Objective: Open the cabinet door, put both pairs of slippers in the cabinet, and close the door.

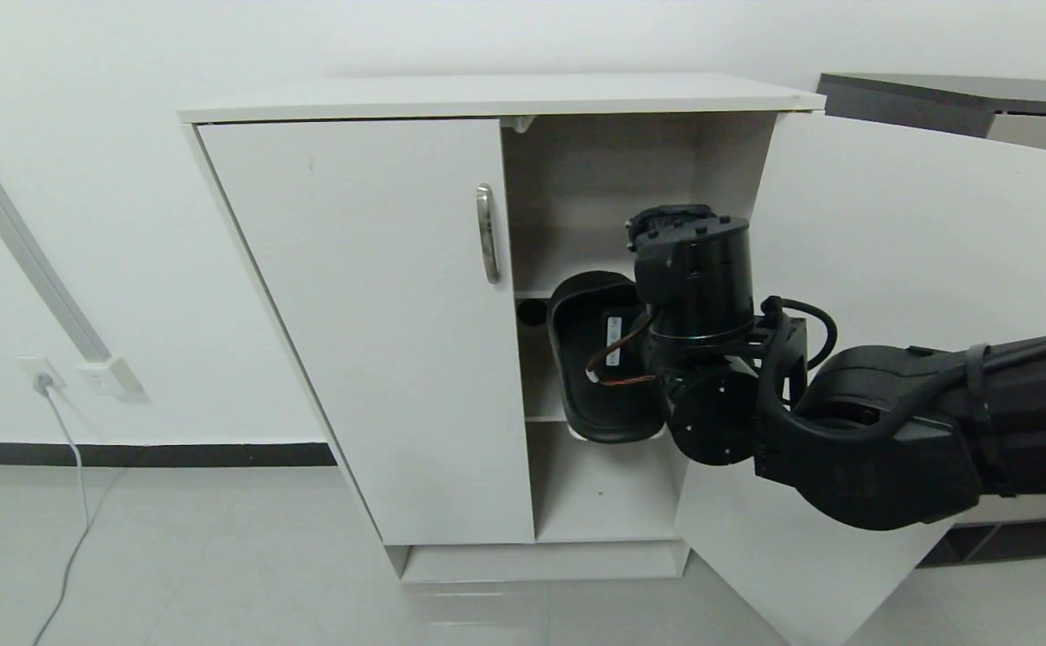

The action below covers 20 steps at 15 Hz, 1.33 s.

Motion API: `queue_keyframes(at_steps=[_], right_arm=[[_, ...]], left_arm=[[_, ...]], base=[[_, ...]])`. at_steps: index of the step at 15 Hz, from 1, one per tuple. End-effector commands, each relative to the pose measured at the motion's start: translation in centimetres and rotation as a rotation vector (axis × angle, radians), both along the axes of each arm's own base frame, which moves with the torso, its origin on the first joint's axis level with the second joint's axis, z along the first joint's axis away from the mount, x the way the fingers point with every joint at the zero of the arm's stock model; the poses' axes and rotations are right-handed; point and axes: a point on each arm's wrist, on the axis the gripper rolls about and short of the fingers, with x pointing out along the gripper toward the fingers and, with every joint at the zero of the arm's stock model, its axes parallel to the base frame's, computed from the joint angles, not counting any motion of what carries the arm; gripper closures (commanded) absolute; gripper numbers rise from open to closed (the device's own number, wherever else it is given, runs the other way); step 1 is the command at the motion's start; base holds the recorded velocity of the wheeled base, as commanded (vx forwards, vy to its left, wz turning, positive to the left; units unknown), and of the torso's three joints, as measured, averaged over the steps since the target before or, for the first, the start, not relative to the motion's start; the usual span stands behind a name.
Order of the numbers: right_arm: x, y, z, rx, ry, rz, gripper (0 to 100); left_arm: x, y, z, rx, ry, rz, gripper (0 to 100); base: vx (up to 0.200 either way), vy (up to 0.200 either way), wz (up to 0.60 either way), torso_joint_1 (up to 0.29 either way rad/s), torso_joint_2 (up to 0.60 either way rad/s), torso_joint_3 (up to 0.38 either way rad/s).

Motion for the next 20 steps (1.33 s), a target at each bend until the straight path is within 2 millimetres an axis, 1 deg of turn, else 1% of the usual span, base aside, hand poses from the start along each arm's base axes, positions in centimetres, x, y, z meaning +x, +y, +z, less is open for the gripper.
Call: queue_keyframes(at_steps=[1, 9, 11, 14, 18, 19, 20], right_arm=[[0.0, 0.0, 0.0, 0.0, 0.0, 0.001, 100], [0.0, 0.0, 0.0, -0.005, 0.001, 0.0, 100], [0.4, -0.3, 0.0, -0.006, 0.0, -0.012, 100], [1.7, -0.2, -0.4, -0.007, 0.0, -0.029, 100], [4.9, 0.5, -0.6, -0.008, -0.023, -0.059, 100], [5.0, 0.5, -0.7, -0.008, -0.024, -0.059, 100], [6.3, 0.7, -0.6, -0.008, -0.032, -0.064, 100]], left_arm=[[0.0, 0.0, 0.0, 0.0, 0.001, 0.0, 100], [0.0, 0.0, 0.0, 0.0, 0.001, 0.0, 100], [0.0, 0.0, 0.0, 0.0, 0.001, 0.0, 100], [0.0, 0.0, 0.0, 0.0, 0.001, 0.002, 100], [0.0, 0.0, 0.0, 0.0, 0.001, 0.0, 100], [0.0, 0.0, 0.0, 0.0, 0.001, 0.002, 100], [0.0, 0.0, 0.0, 0.0, 0.001, 0.0, 100]], base=[[0.2, 0.0, 0.0, 0.002, 0.0, 0.007], [0.2, 0.0, 0.0, 0.002, 0.0, 0.001], [0.0, 0.0, 0.0, 0.0, 0.0, 0.0], [0.0, 0.0, 0.0, 0.0, 0.0, 0.0], [0.0, 0.0, 0.0, 0.0, 0.0, 0.0], [0.0, 0.0, 0.0, 0.0, 0.0, 0.0], [0.0, 0.0, 0.0, 0.0, 0.0, 0.0]])
